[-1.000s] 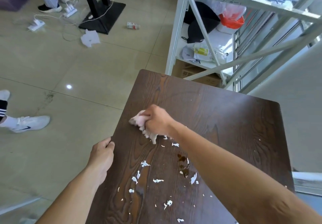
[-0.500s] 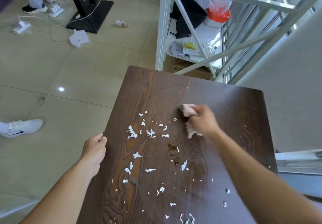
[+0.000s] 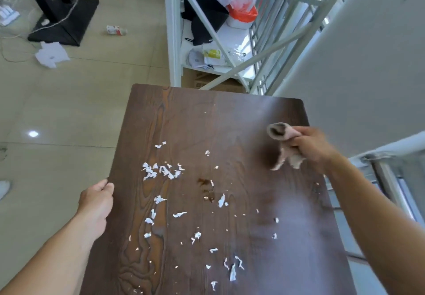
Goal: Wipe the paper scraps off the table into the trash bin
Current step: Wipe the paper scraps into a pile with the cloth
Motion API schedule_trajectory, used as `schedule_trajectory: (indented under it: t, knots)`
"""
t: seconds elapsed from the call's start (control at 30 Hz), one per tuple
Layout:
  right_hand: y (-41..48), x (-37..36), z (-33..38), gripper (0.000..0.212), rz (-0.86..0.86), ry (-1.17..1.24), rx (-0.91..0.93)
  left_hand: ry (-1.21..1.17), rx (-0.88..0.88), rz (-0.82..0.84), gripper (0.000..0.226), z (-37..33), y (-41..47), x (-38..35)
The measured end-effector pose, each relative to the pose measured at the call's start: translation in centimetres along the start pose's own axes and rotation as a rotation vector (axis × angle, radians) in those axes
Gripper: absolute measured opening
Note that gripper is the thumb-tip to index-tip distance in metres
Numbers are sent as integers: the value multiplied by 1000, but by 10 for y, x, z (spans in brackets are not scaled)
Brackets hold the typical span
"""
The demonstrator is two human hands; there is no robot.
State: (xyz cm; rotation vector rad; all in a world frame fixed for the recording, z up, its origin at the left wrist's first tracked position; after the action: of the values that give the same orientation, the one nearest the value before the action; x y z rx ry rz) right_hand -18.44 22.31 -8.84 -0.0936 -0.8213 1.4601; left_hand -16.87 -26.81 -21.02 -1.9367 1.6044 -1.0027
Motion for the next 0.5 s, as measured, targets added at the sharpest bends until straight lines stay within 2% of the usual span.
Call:
schedule_trajectory:
  t: [0.07, 0.1, 0.17, 0.3, 0.4, 0.5]
  knots:
    - [5, 32, -36, 12, -152, 61, -107, -6, 3, 1, 47, 1, 2, 0]
    - [10, 36, -49, 10, -191, 71, -152, -9, 4, 0, 47, 2, 4, 0]
    - [18, 23, -64, 20, -189, 68, -180, -16, 9, 2, 48, 3, 5, 1]
    - [14, -55, -38, 44, -46, 90, -78, -14, 10, -7, 48, 3, 5, 1]
    - [-2, -129, -4, 53, 134, -12, 54, -20, 5, -2, 47, 1, 1, 1]
    - [-15, -186, 23, 57, 319, -7, 83, -33, 4, 12, 48, -1, -1, 1]
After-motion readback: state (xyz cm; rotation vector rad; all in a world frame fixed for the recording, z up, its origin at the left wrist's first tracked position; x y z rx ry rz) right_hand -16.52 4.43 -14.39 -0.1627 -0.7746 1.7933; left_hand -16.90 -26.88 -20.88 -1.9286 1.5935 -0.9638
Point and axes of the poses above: each hand's wrist, its own y-axis towards the middle knuckle, its own x-axis out of the back of the hand, z = x × y, the point moved 2 cm from there along y, towards the middle knuckle, and after that the axes turned 14 degrees about z, right-handed, at the moved point
